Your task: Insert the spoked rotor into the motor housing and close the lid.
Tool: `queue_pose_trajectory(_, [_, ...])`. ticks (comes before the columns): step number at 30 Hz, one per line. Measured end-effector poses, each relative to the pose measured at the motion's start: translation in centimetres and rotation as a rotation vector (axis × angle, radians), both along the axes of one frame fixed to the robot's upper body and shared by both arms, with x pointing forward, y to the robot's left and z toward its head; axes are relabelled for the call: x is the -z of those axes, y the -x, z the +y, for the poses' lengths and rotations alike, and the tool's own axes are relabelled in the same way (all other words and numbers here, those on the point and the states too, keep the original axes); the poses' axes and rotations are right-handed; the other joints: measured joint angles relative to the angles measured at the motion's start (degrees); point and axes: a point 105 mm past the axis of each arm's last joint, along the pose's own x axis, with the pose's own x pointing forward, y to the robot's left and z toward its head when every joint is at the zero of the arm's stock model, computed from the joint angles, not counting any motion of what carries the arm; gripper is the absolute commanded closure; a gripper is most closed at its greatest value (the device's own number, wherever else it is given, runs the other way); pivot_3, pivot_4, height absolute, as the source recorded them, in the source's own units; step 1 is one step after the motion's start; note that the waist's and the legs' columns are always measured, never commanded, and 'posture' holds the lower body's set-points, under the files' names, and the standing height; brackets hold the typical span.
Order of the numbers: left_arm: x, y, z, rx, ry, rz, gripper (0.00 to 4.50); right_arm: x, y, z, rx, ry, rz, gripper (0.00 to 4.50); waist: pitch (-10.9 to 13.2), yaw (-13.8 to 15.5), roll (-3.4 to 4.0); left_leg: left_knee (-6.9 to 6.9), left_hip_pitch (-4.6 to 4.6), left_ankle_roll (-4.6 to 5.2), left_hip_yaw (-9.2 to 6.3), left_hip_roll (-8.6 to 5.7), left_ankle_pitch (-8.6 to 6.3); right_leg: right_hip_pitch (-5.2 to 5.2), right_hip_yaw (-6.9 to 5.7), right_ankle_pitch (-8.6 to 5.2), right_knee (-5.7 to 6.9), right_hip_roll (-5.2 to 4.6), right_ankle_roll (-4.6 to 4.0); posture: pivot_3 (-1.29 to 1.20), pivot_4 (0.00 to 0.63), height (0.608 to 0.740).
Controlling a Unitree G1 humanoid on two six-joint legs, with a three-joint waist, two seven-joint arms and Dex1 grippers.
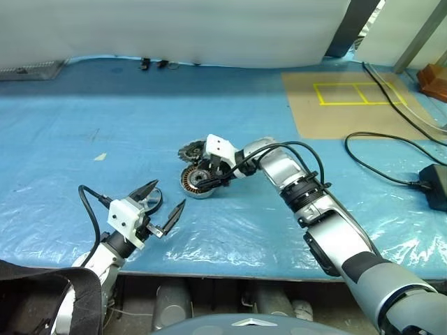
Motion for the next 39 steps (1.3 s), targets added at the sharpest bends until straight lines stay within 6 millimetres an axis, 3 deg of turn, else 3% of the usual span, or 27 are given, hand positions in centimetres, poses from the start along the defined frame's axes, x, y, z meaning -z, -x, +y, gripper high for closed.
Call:
queue_pose_trajectory(7, [-0.1, -0.3, -0.1, 0.009, 0.001, -0.002, 0.00, -0.4, 0.4, 0.3, 0.012, -0.042, 0.030, 4.45, 0.0, -0.1, 0.00, -0.01, 0.01, 0.00, 0.00, 0.00, 0.00, 0.00, 0.00, 0.00, -0.02, 0.00, 0.00, 0.00, 0.150, 0.740])
queue_pose_trajectory(16, [0.0, -0.3, -0.2, 0.009, 0.001, 0.001, 0.00, -0.2, -0.2, 0.8, 0.067, -0.054, -0.013, 4.45, 0.0, -0.1, 0.00, -0.02, 0.00, -0.01, 0.00, -0.01, 0.00, 0.00, 0.00, 0.00, -0.03, 0.00, 0.00, 0.00, 0.150, 0.740])
queue_pose_trajectory(21, [0.0, -0.3, -0.2, 0.009, 0.001, 0.004, 0.00, 1.6, -0.4, 0.5, 0.088, -0.003, 0.002, 4.45, 0.0, -0.1, 0.00, -0.02, -0.02, -0.01, 0.00, -0.01, 0.00, 0.00, 0.00, 0.00, -0.05, 0.00, 0.00, 0.00, 0.150, 0.740])
queue_pose_trajectory(29, [0.2, -0.2, -0.2, 0.008, 0.001, 0.010, 0.00, 2.1, -0.7, 0.9, 0.075, 0.017, -0.085, 4.45, 0.0, -0.1, 0.00, -0.01, 0.08, 0.00, 0.00, -0.01, 0.00, 0.05, 0.00, 0.00, -0.01, -0.01, 0.00, 0.00, 0.150, 0.740])
queue_pose_trajectory(39, [0.0, -0.3, -0.2, 0.014, -0.002, 0.004, 0.00, 2.6, 1.0, 0.7, -0.017, 0.030, -0.051, 4.45, 0.0, -0.1, -0.01, -0.01, 0.18, 0.00, 0.00, -0.02, 0.00, 0.14, 0.01, 0.00, -0.01, -0.01, 0.01, 0.00, 0.150, 0.740])
